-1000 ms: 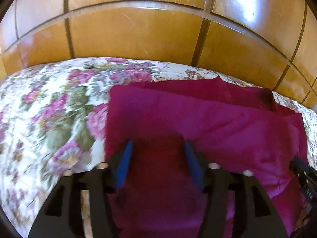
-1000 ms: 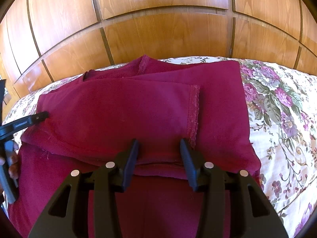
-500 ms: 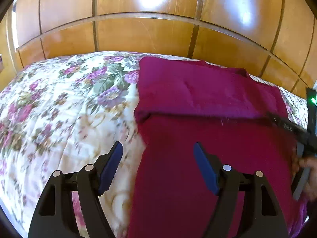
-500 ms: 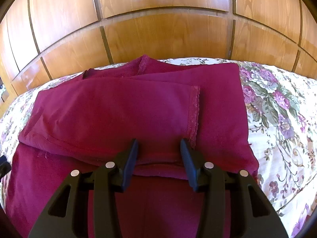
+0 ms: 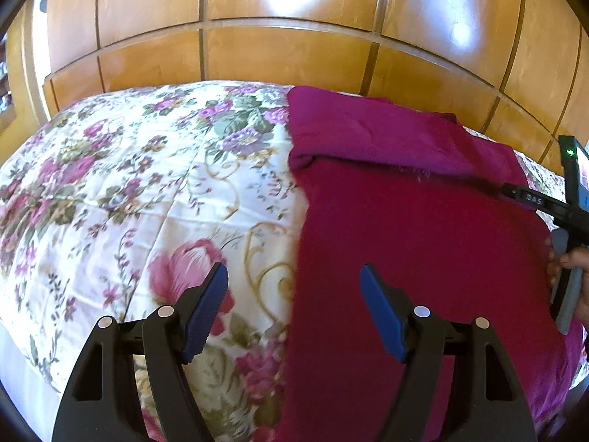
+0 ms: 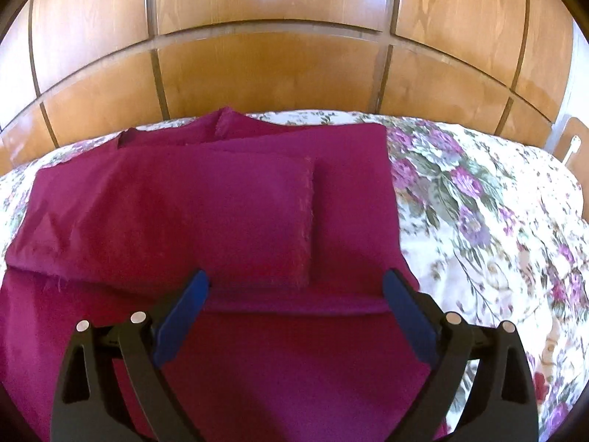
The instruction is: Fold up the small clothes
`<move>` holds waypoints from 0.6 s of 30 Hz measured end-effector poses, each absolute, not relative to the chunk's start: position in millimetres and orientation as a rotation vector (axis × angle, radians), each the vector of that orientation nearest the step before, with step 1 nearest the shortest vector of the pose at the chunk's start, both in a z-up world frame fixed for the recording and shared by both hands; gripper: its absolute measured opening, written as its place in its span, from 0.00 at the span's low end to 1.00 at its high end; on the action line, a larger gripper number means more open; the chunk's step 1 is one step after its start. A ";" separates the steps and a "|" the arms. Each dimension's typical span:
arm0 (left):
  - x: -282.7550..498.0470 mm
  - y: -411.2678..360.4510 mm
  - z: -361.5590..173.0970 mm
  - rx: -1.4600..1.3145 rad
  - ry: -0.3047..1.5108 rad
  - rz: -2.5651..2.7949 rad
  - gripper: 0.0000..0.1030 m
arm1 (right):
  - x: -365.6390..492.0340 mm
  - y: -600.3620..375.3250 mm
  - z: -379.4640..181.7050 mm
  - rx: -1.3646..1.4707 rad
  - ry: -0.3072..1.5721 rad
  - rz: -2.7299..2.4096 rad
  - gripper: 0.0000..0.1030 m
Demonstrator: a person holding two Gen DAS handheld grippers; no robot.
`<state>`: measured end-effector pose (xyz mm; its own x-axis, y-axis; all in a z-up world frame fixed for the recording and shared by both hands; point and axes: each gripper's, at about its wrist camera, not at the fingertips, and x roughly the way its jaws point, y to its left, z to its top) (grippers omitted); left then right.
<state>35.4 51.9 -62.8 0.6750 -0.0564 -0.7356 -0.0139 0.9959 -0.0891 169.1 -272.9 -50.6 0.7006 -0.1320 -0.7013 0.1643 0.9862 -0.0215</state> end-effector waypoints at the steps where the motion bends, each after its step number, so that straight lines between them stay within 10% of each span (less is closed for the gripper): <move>1: 33.2 54.6 -64.0 -0.094 0.833 -0.021 0.71 | 163.9 -273.1 -51.4 0.038 0.794 -0.162 0.94; 13: -8.0 72.0 -75.7 -0.093 0.860 -0.076 0.66 | 87.2 -305.1 -57.9 0.042 0.866 -0.128 0.94; 18: -21.2 77.5 -72.9 -0.155 0.910 -0.136 0.47 | 39.6 -338.5 -64.3 0.112 0.899 -0.143 0.94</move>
